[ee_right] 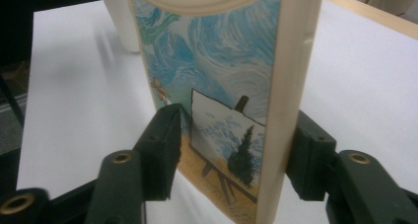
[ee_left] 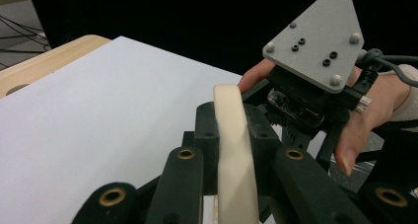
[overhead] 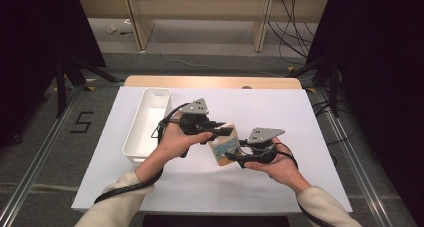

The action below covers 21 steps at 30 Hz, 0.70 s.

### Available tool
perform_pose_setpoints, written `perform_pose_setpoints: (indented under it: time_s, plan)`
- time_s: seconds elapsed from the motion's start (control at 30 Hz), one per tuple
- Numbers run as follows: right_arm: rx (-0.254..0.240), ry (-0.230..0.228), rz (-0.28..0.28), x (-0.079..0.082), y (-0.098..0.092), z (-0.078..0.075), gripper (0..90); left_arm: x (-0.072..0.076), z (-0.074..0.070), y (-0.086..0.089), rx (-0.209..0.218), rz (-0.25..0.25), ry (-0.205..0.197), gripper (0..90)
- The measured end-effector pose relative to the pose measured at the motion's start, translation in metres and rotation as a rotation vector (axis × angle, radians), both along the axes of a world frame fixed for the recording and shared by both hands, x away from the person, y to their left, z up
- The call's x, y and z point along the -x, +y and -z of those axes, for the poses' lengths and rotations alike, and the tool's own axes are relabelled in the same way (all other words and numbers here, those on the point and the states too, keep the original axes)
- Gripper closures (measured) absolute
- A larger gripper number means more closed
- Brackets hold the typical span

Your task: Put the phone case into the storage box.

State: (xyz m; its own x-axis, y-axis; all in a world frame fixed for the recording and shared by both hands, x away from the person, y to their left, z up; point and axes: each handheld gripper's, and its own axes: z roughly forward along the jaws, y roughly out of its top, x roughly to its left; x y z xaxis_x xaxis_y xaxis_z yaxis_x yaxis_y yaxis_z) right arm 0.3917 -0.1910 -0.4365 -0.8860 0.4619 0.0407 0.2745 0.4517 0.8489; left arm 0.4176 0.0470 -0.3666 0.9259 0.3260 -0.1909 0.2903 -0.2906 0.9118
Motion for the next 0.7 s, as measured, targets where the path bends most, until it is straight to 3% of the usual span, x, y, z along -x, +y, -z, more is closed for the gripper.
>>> perform_pose_setpoints:
  time_s: [0.57,0.7]
  plan:
    - [-0.012,0.037,-0.066,-0.0045,-0.0081,0.0002,73.4,-0.0021,0.0016,0.0015,0.029,0.032,-0.010,74.7]
    - [-0.021,0.055,-0.075,-0.0046,-0.0095,-0.0005,77.2,-0.0013,0.0007,0.0011,0.020,0.037,-0.053,71.4]
